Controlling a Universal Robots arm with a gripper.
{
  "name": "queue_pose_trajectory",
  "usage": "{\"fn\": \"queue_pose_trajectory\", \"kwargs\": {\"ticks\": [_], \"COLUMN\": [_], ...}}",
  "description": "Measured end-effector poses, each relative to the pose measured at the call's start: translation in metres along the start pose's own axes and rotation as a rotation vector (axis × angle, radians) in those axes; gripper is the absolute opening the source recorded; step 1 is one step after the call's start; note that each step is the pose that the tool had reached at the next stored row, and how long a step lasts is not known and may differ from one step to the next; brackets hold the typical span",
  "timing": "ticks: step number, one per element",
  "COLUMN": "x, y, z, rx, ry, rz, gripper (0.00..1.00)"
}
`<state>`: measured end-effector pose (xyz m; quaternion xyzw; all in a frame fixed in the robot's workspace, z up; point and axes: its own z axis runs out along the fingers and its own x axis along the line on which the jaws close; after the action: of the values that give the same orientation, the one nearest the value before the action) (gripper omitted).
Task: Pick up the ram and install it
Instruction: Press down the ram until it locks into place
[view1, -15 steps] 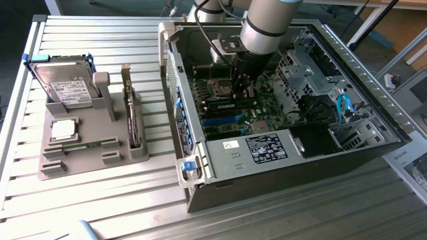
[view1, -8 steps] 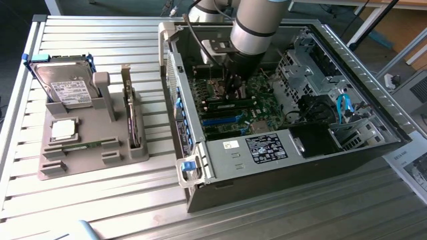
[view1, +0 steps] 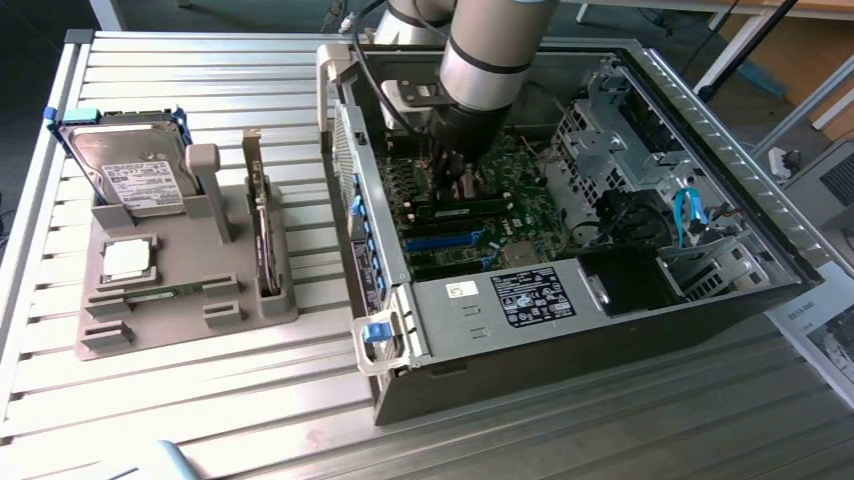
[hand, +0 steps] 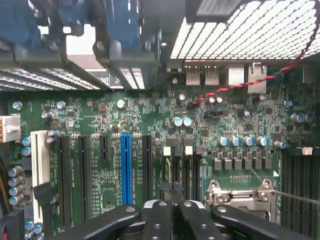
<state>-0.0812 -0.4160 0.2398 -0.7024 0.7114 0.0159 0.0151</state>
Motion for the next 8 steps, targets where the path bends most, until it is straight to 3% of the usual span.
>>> {"fn": "queue_pose_trajectory", "kwargs": {"ticks": [5,8], "x": [0.0000,0.0001], "y": [0.0096,0.0097], "z": [0.0000,0.0000], "rx": [0.0002,0.0002], "ry": [-0.0001,0.0000], "rz": [0.000,0.000], "gripper": [0.10,0.10]}}
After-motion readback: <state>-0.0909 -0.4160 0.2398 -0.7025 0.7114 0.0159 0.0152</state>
